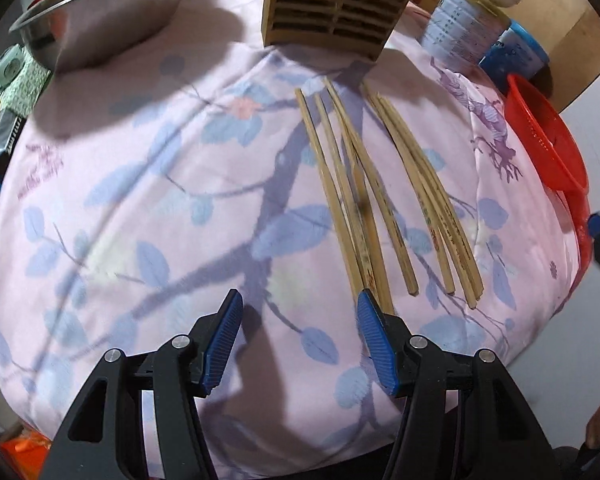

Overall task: Organize utensils
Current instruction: 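Move both open tools back down to the chopsticks on the cloth, then close the left tool on a chopstick while the right tool grasps another chopstick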

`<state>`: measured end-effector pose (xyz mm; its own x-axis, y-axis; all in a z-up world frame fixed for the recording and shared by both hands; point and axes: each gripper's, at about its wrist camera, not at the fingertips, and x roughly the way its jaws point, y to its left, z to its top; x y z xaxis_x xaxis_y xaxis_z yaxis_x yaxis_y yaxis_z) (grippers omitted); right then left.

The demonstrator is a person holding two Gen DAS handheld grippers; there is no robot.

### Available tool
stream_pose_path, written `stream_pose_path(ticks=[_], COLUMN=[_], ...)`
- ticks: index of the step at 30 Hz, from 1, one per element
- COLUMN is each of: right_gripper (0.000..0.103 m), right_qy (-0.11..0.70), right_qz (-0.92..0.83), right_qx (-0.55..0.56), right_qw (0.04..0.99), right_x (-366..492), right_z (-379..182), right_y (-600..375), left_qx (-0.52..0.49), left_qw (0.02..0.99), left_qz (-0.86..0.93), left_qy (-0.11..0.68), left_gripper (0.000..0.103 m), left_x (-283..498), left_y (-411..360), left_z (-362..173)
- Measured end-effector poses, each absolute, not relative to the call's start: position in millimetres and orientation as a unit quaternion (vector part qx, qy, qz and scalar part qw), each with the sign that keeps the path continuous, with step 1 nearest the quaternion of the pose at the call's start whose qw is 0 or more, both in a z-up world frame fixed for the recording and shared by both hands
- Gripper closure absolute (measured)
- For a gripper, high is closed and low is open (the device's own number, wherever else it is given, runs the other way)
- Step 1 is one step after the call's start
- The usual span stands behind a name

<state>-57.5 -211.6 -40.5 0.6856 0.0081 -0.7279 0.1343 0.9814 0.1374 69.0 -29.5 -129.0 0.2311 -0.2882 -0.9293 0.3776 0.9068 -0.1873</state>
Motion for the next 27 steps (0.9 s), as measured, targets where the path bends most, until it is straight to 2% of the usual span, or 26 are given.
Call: stream_pose_path(ticks=[16,22,24,27], right_gripper=[0.052,0.052,0.052,0.052], right_qy=[0.397,0.396,0.396,0.395], right_qz=[-0.061,-0.055,-0.050,-0.039], right_qx=[0.113,0.133,0.137,0.143], right_qw=[0.909,0.907,0.907,0.907], right_x=[-85,-84,-81,-76], right_z=[-46,-51,-52,-55], right_y=[-265,-271,-270,-266], left_qx=[0.077,0.066,0.056,0.052], left_qw=[0.813,0.824,0.823,0.823], left_qz=[-0.170,-0.119,-0.105,-0.100], left_qy=[0.552,0.550,0.555,0.557], left_gripper=[0.035,0.027,0.028,0.037], left_x=[68,78,80,77], left_y=[-56,-30,-19,-9], left_z=[-136,-137,-136,-133])
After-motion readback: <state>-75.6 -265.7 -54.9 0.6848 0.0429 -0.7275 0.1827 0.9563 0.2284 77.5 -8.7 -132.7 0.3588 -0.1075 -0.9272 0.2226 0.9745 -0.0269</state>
